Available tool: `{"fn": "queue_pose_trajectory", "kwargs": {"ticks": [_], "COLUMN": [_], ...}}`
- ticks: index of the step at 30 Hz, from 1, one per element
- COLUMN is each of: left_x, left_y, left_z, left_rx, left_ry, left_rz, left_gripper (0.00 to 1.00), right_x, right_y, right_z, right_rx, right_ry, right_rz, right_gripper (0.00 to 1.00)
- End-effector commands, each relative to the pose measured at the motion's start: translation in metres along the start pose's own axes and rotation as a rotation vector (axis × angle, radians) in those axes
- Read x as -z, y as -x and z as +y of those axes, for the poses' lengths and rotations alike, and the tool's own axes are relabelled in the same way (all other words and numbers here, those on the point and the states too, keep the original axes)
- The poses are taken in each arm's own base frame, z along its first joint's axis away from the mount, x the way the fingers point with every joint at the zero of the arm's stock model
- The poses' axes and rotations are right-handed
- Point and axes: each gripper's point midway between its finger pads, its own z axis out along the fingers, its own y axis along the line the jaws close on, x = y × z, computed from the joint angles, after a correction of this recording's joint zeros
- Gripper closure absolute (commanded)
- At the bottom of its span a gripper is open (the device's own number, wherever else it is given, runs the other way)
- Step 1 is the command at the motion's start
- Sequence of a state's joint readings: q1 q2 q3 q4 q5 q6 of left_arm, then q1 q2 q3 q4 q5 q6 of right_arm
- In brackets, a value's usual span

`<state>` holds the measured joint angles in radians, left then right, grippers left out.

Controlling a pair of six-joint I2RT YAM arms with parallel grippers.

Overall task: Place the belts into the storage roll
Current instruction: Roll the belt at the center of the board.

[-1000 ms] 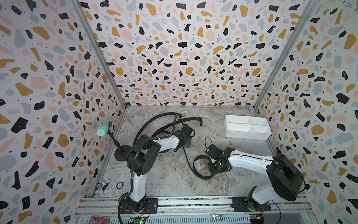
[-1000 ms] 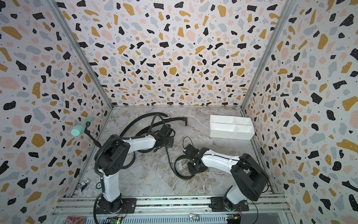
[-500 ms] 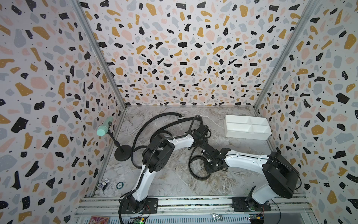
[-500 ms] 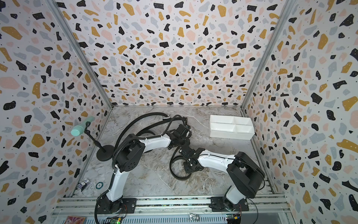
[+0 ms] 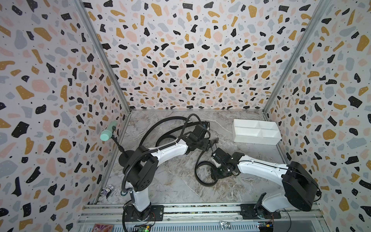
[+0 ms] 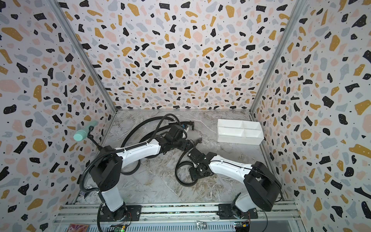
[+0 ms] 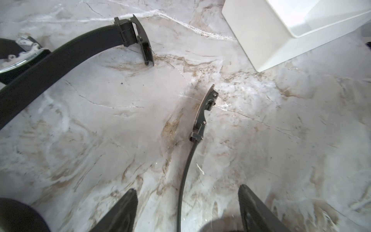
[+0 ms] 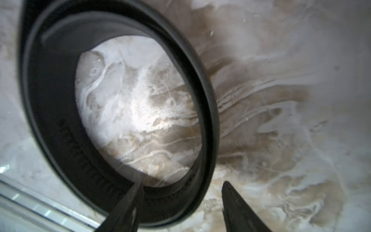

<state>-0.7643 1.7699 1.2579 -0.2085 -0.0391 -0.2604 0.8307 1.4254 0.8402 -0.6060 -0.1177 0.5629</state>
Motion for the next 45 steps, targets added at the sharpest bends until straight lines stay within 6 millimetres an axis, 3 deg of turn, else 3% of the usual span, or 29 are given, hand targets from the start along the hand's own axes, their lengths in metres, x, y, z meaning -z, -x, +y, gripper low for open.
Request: {"fn": "queue_pose_trajectory", "kwargs": {"ticks": [1,6,13,19,23,27,31,35,40,45], "left_x": [0.001,0.007,0.004,-0.007,-0.009,-0.020,-0.034,-0.047,-0.055,-0.060], "left_y": [-0.040,-0.086,-0.107,-0.117,-0.123,-0.126,-0.118,-0.118,-0.129,-0.139], "left_z": [0.009,0.011,-0.002,-0.010,-0.010,-0.007,-0.003,0.011,0.034,0.053], "left_rx": [-0.026,-0.044,-0.150,-0.201,-0.205,-0.200,-0.163,-0.125,-0.038,0.020], "left_ry": [0.026,0.015,0.021,0.020,0.028,0.059,0.107,0.186,0.249,0.292], "left_rz": [0.083,0.143,0.189,0.229,0.234,0.239,0.206,0.200,0.224,0.255], "left_gripper": [0.24,0.20,0.15,0.13,0.13,0.15,0.22,0.37,0.48,0.49], "right_x": [0.026,0.043,0.048,0.019,-0.004,-0.029,-0.048,-0.049,-0.040,-0.040], "right_y": [0.005,0.038,0.131,0.192,0.212,0.210,0.199,0.183,0.146,0.095], "right_z": [-0.003,-0.030,-0.061,-0.060,-0.056,-0.053,-0.059,-0.075,-0.095,-0.107], "right_rx": [-0.010,-0.073,-0.143,-0.140,-0.147,-0.157,-0.176,-0.185,-0.217,-0.243], "right_ry": [0.025,0.000,-0.049,-0.069,-0.054,-0.042,-0.054,-0.111,-0.139,-0.158], "right_rz": [-0.013,-0.089,-0.268,-0.274,-0.255,-0.200,-0.163,-0.142,-0.119,-0.066], "right_gripper": [0.29,0.18,0.11,0.09,0.09,0.11,0.28,0.44,0.59,0.62]}}
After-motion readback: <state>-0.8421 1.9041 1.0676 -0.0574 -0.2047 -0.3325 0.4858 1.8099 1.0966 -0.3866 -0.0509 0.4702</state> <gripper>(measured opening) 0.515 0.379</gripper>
